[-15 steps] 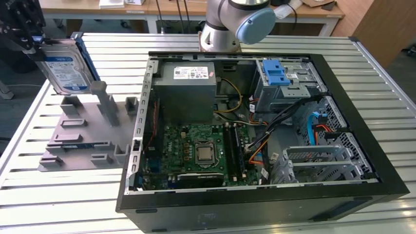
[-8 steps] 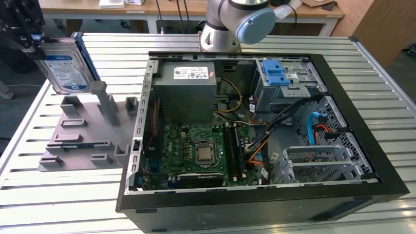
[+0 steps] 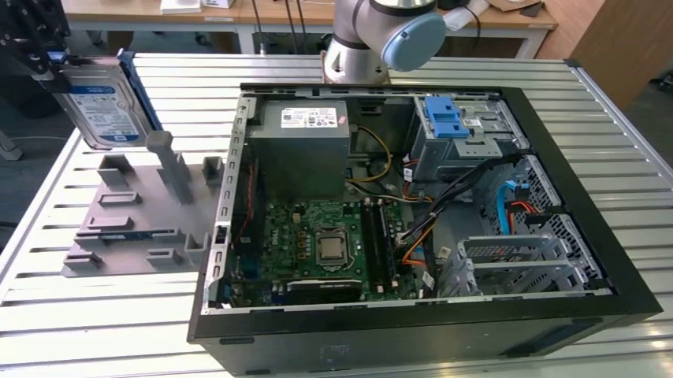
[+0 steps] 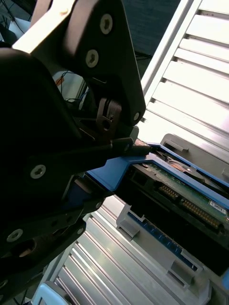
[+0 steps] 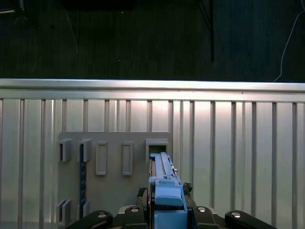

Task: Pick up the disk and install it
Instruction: 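Pick up the disk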

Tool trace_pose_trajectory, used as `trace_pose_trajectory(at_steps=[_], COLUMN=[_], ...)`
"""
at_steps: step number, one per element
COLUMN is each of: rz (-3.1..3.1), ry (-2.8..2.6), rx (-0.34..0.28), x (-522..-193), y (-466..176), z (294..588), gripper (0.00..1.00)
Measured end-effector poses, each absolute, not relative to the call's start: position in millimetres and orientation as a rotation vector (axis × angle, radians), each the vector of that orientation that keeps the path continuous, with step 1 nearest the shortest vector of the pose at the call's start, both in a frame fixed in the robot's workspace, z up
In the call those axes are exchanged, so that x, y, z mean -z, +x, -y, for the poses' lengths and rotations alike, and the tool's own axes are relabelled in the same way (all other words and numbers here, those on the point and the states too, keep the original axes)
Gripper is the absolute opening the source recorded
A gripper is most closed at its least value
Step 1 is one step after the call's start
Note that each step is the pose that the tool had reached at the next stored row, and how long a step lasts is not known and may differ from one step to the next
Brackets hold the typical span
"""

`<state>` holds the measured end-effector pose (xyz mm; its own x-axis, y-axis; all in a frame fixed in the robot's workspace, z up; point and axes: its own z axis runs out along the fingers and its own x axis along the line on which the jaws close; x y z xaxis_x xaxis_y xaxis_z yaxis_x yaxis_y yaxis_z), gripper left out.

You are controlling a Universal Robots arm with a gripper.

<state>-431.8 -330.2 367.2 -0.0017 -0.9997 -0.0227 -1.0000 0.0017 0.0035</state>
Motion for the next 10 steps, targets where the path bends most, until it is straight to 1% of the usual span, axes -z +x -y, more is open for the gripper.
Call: trace_pose_trajectory(at_steps=[10], rz=[-2.214], ry=[-2.210], rx=[-0.029], x=[-372.2], y=[-432.0], z=[330.2], gripper=[0.36])
